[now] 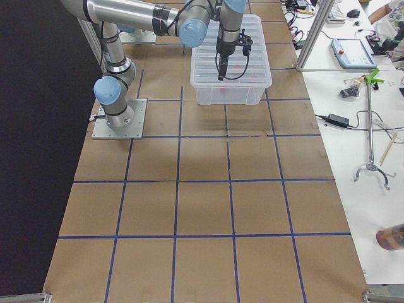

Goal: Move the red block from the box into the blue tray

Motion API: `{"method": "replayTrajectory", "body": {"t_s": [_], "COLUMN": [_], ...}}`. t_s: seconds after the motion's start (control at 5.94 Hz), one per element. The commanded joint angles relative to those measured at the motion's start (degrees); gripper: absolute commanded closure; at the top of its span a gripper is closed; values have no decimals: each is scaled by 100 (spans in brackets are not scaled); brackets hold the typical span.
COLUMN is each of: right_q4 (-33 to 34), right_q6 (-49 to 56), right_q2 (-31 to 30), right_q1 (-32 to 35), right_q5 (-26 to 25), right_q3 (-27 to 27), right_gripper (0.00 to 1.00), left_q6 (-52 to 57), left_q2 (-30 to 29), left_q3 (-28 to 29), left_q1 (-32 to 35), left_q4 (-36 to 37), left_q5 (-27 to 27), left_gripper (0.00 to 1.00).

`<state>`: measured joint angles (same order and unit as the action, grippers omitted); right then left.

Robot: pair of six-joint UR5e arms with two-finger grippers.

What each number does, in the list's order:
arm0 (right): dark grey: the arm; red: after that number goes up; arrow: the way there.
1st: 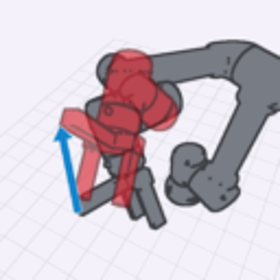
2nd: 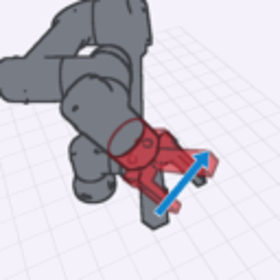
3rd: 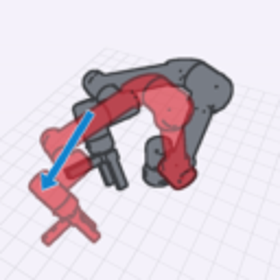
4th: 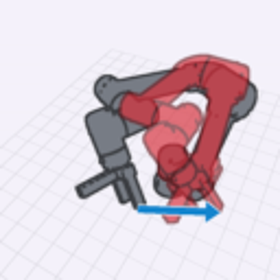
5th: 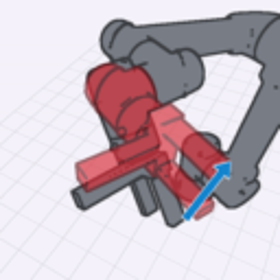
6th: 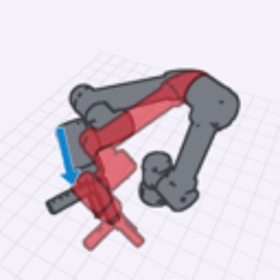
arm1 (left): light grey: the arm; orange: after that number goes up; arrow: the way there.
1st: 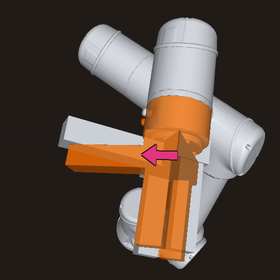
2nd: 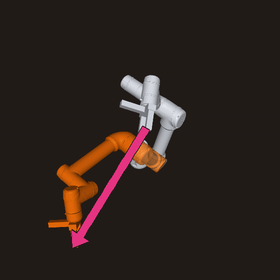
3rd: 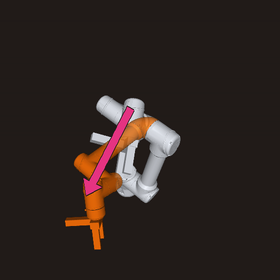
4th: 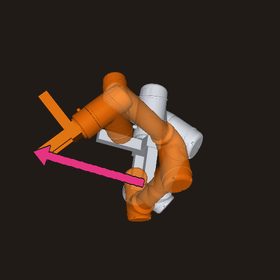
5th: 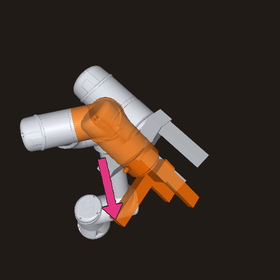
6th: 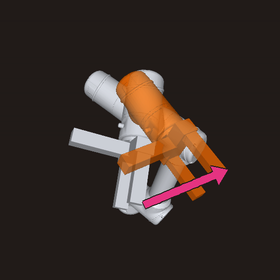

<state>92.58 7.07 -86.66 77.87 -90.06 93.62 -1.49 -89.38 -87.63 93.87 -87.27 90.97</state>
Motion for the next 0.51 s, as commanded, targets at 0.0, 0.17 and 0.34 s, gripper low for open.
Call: {"method": "replayTrajectory", "body": {"t_s": [0.0,0.17,0.34], "right_q4": [374,645,1109], "right_q6": [-22,39,83], "right_q2": [106,141,254], "right_q1": [0,0,0], "right_q5": [24,33,-2], "right_q3": [410,603,823], "right_gripper": [0,0,0], "left_q6": [0,0,0], "left_q2": [0,0,9], "left_q3": [0,0,0], "left_q1": [0,0,0], "left_q4": [-9,-9,-18], "left_q5": [0,0,0], "left_gripper": [1,1,1]}}
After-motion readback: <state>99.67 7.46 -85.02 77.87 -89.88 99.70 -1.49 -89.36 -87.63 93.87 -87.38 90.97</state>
